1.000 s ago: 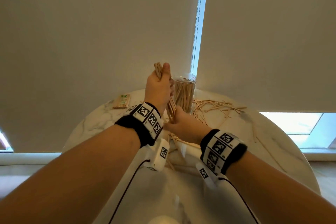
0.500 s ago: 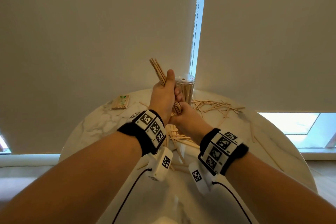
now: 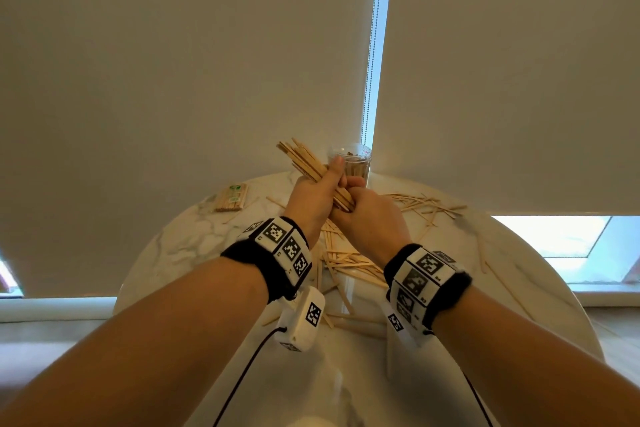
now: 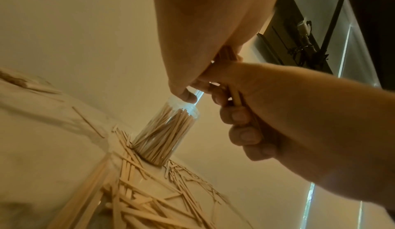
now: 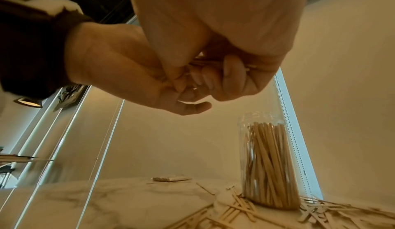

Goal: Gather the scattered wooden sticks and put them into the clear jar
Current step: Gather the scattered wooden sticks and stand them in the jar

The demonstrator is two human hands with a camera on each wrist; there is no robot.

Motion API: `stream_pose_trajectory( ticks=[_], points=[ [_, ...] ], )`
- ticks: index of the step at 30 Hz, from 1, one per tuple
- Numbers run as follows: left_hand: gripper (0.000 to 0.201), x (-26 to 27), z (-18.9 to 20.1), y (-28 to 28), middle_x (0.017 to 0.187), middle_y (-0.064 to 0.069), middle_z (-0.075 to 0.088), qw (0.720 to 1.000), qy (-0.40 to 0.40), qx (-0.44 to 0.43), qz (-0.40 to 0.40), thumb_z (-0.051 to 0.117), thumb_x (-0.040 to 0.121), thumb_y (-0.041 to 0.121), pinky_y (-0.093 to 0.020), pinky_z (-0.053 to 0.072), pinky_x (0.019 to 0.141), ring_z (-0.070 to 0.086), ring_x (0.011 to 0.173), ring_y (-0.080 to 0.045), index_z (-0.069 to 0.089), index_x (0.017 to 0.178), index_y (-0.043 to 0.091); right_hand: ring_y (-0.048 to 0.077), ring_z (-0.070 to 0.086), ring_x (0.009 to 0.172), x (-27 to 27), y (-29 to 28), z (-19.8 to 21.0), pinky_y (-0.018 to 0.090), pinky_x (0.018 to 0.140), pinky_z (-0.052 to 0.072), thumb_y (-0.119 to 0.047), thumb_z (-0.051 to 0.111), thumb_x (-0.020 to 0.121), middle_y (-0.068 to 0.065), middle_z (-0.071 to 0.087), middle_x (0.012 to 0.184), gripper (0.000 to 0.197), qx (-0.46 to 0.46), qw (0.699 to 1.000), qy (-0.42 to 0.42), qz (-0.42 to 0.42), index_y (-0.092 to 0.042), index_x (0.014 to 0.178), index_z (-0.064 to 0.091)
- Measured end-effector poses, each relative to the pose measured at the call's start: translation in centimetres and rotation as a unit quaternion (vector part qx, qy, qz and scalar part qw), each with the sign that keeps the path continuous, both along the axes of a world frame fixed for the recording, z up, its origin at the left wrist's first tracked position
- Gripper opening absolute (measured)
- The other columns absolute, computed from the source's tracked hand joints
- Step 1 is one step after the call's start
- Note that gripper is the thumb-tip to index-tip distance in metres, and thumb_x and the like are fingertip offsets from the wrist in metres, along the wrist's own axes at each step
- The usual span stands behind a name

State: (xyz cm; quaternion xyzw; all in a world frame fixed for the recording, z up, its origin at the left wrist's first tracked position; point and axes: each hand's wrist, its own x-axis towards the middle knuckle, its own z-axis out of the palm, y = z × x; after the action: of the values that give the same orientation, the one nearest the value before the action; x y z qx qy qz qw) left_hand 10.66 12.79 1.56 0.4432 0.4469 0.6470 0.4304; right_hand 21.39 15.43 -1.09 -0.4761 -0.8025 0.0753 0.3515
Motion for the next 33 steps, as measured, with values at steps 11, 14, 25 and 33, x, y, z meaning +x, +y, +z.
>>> stream_pose_trajectory(
  ticks=[11, 14, 25, 33],
  points=[
    [0.056, -1.2, 1.2, -0.7, 0.108, -0.009, 0.074, 0.992, -0.120, 0.013, 0.032, 0.069, 0.083, 0.057, -0.045, 0.056, 0.086, 0.071, 0.098, -0.026, 0.051, 0.122, 0.022, 0.016, 0.058, 0.056, 2.7, 1.3, 0.3, 0.031, 0.052, 0.050, -0.050, 0.041, 0.098, -0.005, 0.058, 0.061, 0.036, 0.018, 0.994, -0.104, -0.038, -0.026, 0.075, 0.055],
    [0.046, -2.6, 2.1, -0.3, 0.106, -0.006, 0.074, 0.983, -0.162, -0.010, 0.082, 0.054, 0.092, 0.059, -0.044, 0.058, 0.083, 0.073, 0.096, -0.025, 0.054, 0.122, 0.025, 0.013, 0.055, 0.056, 3.5, 1.5, 0.0, 0.030, 0.053, 0.049, -0.053, 0.039, 0.097, -0.006, 0.057, 0.060, 0.039, 0.028, 0.987, -0.151, -0.045, -0.027, 0.074, 0.056],
    [0.037, -1.9, -2.2, 0.3, 0.055, 0.001, 0.063, 0.951, 0.280, -0.119, 0.057, 0.074, 0.084, 0.045, -0.021, 0.044, 0.045, 0.055, 0.041, -0.007, 0.061, 0.072, 0.013, 0.010, 0.062, 0.069, 2.6, 1.3, -0.7, 0.028, 0.070, 0.057, -0.035, 0.060, 0.091, -0.006, 0.064, 0.075, 0.015, -0.047, 0.980, -0.193, 0.030, -0.023, 0.096, 0.069],
    [0.037, -4.0, -2.8, 0.9, 0.074, -0.015, 0.074, 0.976, 0.132, -0.124, 0.121, 0.078, 0.080, 0.042, -0.023, 0.042, 0.046, 0.052, 0.046, -0.012, 0.067, 0.074, 0.008, 0.011, 0.057, 0.070, 4.0, 1.6, 0.5, 0.020, 0.057, 0.040, -0.044, 0.070, 0.087, -0.005, 0.061, 0.078, 0.025, -0.058, 0.989, -0.139, -0.004, -0.021, 0.089, 0.061]
  ],
)
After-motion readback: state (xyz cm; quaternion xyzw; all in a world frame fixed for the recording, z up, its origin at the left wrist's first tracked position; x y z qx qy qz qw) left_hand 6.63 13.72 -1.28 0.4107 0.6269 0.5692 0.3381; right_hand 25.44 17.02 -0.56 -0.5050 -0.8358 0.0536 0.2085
